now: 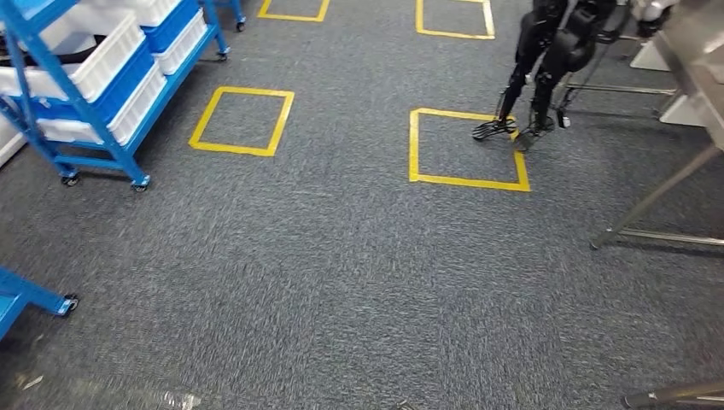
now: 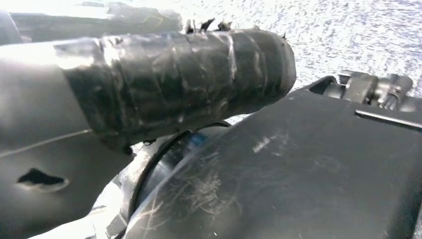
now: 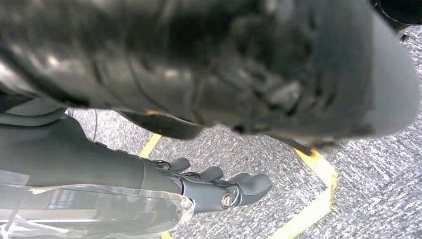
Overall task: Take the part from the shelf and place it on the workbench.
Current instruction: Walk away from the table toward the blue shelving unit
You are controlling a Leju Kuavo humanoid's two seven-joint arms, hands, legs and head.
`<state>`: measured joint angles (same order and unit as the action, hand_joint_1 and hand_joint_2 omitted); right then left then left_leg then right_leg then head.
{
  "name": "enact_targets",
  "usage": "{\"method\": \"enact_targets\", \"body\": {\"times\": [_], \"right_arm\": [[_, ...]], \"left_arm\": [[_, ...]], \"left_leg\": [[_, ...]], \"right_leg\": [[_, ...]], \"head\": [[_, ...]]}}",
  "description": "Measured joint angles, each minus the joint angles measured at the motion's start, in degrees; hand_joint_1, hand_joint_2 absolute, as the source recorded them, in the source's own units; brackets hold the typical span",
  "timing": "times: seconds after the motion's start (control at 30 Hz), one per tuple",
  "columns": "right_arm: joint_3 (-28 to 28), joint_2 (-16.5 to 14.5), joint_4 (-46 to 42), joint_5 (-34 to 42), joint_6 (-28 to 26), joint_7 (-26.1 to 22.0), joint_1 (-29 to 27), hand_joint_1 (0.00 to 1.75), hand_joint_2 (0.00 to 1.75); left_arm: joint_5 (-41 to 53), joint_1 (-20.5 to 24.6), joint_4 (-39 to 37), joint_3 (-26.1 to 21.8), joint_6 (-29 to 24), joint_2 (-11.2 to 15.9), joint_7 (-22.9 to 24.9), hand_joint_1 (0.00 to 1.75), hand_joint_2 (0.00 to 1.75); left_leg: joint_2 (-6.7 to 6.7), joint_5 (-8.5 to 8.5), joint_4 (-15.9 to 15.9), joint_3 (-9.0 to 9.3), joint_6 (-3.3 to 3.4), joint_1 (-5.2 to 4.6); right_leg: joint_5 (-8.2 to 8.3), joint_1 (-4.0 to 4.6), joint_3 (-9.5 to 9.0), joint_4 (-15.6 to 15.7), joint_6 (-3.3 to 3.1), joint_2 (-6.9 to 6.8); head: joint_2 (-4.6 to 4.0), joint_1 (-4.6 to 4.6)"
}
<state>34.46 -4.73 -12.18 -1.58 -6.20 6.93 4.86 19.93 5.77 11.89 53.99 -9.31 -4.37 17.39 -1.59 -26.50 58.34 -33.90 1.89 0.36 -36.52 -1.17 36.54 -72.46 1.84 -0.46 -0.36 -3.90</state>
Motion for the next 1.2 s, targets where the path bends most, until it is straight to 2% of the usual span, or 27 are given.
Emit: {"method": "enact_targets", "body": {"times": [0.03,0.07,0.13,0.2,0.23,0.27,0.3,0.33,0.4,0.43,0.47,0.5,0.53,0.57,0.6,0.63,0.7,0.77,0.83,0.87,0.93,1.0,1.03,1.07,1.1,1.13,1.2], "right_arm": [[0.0,0.0,0.0,0.2,-0.1,0.0,-0.1,0.00,0.00],[0.1,0.1,0.0,0.3,-0.2,0.1,-0.1,0.00,0.00],[0.1,0.1,0.0,0.4,-0.2,0.2,-0.1,0.00,0.00],[0.1,0.3,0.0,0.5,-0.2,0.2,-0.1,0.00,0.00],[0.1,0.3,0.0,0.5,-0.2,0.2,-0.1,0.00,0.00],[0.1,0.4,0.0,0.5,-0.2,0.3,-0.1,0.00,0.00],[0.1,0.4,0.0,0.5,-0.2,0.3,-0.1,0.00,0.00],[0.1,0.4,0.0,0.5,-0.2,0.4,0.0,0.00,0.00],[0.1,0.4,0.0,0.7,-0.2,0.4,0.0,0.00,0.00],[0.1,0.4,0.0,0.9,-0.3,0.4,0.0,0.00,0.00],[0.1,0.4,0.0,1.2,-0.3,0.4,-0.1,0.00,0.00],[0.1,0.4,0.0,1.7,-0.4,0.4,-0.2,0.00,0.00],[0.1,0.4,0.0,2.2,-0.5,0.4,-0.3,0.00,0.00],[0.1,0.4,0.0,2.5,-0.6,0.4,-0.3,0.00,0.00],[0.1,0.4,0.0,2.7,-0.6,0.4,-0.3,0.00,0.00],[0.1,0.4,0.0,2.8,-0.6,0.4,-0.2,0.00,0.00],[0.1,0.4,0.0,2.7,-0.5,0.4,-0.2,0.00,0.00],[0.1,0.4,0.0,2.6,-0.4,0.4,-0.1,0.00,0.00],[0.2,0.3,0.0,2.4,-0.3,0.4,0.1,0.00,0.00],[0.2,0.3,0.0,2.3,-0.2,0.4,0.2,0.00,0.00],[0.2,0.3,-0.1,2.3,-0.2,0.3,0.3,0.00,0.00],[0.2,0.3,-0.1,2.3,-0.2,0.2,0.3,0.00,0.00],[0.2,0.3,-0.1,2.3,-0.2,0.1,0.2,0.00,0.00],[0.2,0.4,-0.1,2.3,-0.1,-0.1,0.0,0.00,0.00],[0.2,0.4,-0.1,2.3,0.0,-0.2,-0.1,0.00,0.00],[0.2,0.4,-0.1,2.3,0.2,-0.3,-0.2,0.00,0.00],[0.3,0.4,-0.1,2.3,0.7,-0.4,-0.1,0.00,0.00]], "left_arm": [[0.0,0.0,0.0,0.0,0.1,0.0,0.1,0.00,0.00],[0.0,-0.1,0.0,0.0,0.1,0.1,0.1,0.00,0.00],[0.0,-0.2,0.0,0.0,0.2,0.2,0.2,0.00,0.00],[0.0,-0.1,0.0,0.0,0.2,0.2,0.3,0.00,0.00],[0.0,-0.1,0.0,0.0,0.2,0.2,0.3,0.00,0.00],[0.0,-0.1,0.0,0.0,0.2,0.2,0.3,0.00,0.00],[0.0,-0.2,0.0,0.0,0.2,0.2,0.3,0.00,0.00],[0.0,-0.3,0.0,0.0,0.3,0.2,0.3,0.00,0.00],[0.1,-0.4,0.0,0.0,0.3,0.3,0.3,0.00,0.00],[0.2,-0.3,0.0,0.0,0.3,0.4,0.3,0.00,0.00],[0.3,-0.2,0.0,0.0,0.3,0.4,0.3,0.00,0.00],[0.4,-0.1,0.0,0.0,0.3,0.4,0.3,0.00,0.00],[0.5,-0.1,0.0,0.0,0.3,0.4,0.3,0.00,0.00],[0.6,-0.1,0.0,0.0,0.3,0.5,0.3,0.00,0.00],[0.7,-0.2,0.0,0.0,0.3,0.5,0.3,0.00,0.00],[0.7,-0.2,0.0,0.0,0.3,0.6,0.3,0.00,0.00],[0.7,-0.1,0.0,0.0,0.2,0.6,0.4,0.00,0.00],[0.7,0.0,0.0,0.0,0.1,0.6,0.5,0.00,0.00],[0.6,-0.2,-0.1,0.0,0.0,0.7,0.6,0.00,0.00],[0.5,-0.3,-0.1,0.0,0.0,0.8,0.7,0.00,0.00],[0.5,-0.3,-0.1,0.0,0.0,0.8,0.7,0.00,0.00],[0.4,-0.2,-0.1,0.0,0.0,0.8,0.8,0.00,0.00],[0.3,-0.2,-0.1,0.0,0.0,0.8,0.8,0.00,0.00],[0.1,-0.2,-0.1,0.0,0.0,0.8,0.9,0.00,0.00],[-0.1,-0.2,-0.1,0.0,-0.1,0.8,1.0,0.00,0.00],[-0.3,-0.2,-0.1,0.0,-0.2,0.8,1.1,0.00,0.00],[-1.0,-0.2,-0.1,0.0,-0.5,0.8,1.1,0.00,0.00]], "left_leg": [[-0.77,-0.03,0.0,0.04,0.09,-0.16],[-1.59,-0.04,0.0,0.10,0.12,-0.31],[-3.22,-0.05,0.1,0.26,0.11,-0.46],[-4.59,-0.05,0.1,0.19,-0.04,-0.55],[-5.15,-0.03,0.1,0.10,-0.23,-0.49],[-5.71,0.03,0.0,0.00,-0.51,-0.42],[-6.29,0.15,-0.2,-0.09,-0.83,-0.36],[-5.95,0.10,-0.2,-0.14,-1.14,-0.38],[-3.13,-1.34,1.8,-1.05,-1.76,-0.62],[-1.22,-2.88,4.4,-2.22,-2.04,-0.61],[-0.01,-4.62,7.9,-3.90,-2.36,-0.54],[0.50,-6.02,11.4,-5.71,-2.66,-0.35],[0.72,-6.49,13.7,-6.95,-2.96,-0.12],[0.94,-5.94,14.2,-7.24,-3.26,0.10],[1.27,-4.41,12.4,-6.39,-3.51,0.30],[1.96,-2.32,8.8,-4.55,-3.66,0.44],[4.00,0.07,2.2,-1.04,-3.37,0.15],[4.68,0.14,0.1,-0.02,-2.58,-0.25],[3.54,0.21,0.0,-0.12,-1.87,-0.26],[2.99,0.30,-0.2,0.02,-1.54,-0.13],[1.90,0.56,-0.7,0.33,-0.92,0.29],[0.70,0.64,-0.8,0.38,-0.64,0.41],[-0.03,0.65,-0.8,0.36,-0.58,0.41],[-0.81,0.65,-0.7,0.37,-0.58,0.41],[-1.64,0.63,-0.7,0.40,-0.60,0.43],[-2.43,0.60,-0.6,0.43,-0.64,0.47],[-3.76,0.48,-0.4,0.43,-0.84,0.58]], "right_leg": [[-0.05,0.17,1.45,-2.1,-0.21,0.12],[1.11,0.35,1.86,-1.9,-0.53,0.25],[5.65,0.79,-0.22,4.5,-1.47,1.43],[8.54,1.08,-2.88,11.3,-2.20,3.90],[8.86,1.21,-3.51,12.9,-2.36,4.68],[8.72,1.30,-3.76,13.3,-2.43,4.76],[8.85,1.27,-4.00,13.6,-2.51,4.15],[9.02,1.15,-4.34,14.1,-2.65,3.49],[9.41,0.77,-5.10,15.1,-3.02,2.12],[9.47,0.72,-5.35,15.4,-3.17,1.32],[9.39,0.74,-5.49,15.4,-3.30,0.49],[9.25,0.75,-5.56,15.3,-3.37,-0.48],[9.07,0.73,-5.61,15.2,-3.38,-1.37],[8.83,0.67,-5.66,15.1,-3.32,-2.21],[8.57,0.59,-5.75,14.9,-3.20,-2.92],[8.26,0.51,-5.90,14.6,-3.02,-3.58],[7.58,0.63,-6.18,14.2,-2.39,-4.69],[7.16,0.91,-6.43,14.0,-1.72,-5.59],[6.95,0.93,-6.85,14.2,-1.14,-6.38],[6.57,0.81,-6.95,14.0,-0.82,-6.10],[4.31,0.57,-5.69,10.8,-0.31,-3.70],[0.64,0.48,-1.83,3.0,-0.20,-0.83],[-0.69,0.47,0.30,-1.0,-0.21,-0.12],[-0.82,0.47,1.66,-3.1,-0.25,0.13],[0.19,0.46,2.08,-3.1,-0.33,0.24],[1.99,0.42,1.61,-1.3,-0.43,0.33],[6.14,0.22,-0.89,5.3,-0.55,1.31]], "head": [[0.00,0.02],[0.00,0.01],[0.00,0.01],[0.00,-0.01],[0.01,0.00],[0.01,0.02],[0.00,0.04],[-0.01,0.04],[-0.02,-0.24],[-0.01,-0.40],[0.00,-0.56],[0.00,-0.63],[0.00,-0.63],[-0.01,-0.63],[-0.01,-0.65],[-0.01,-0.66],[0.01,-0.64],[0.00,-0.52],[0.00,-0.45],[-0.01,-0.43],[0.00,-0.21],[0.01,0.13],[0.01,0.22],[0.00,0.24],[0.00,0.24],[0.00,0.23],[0.01,0.23]]}}
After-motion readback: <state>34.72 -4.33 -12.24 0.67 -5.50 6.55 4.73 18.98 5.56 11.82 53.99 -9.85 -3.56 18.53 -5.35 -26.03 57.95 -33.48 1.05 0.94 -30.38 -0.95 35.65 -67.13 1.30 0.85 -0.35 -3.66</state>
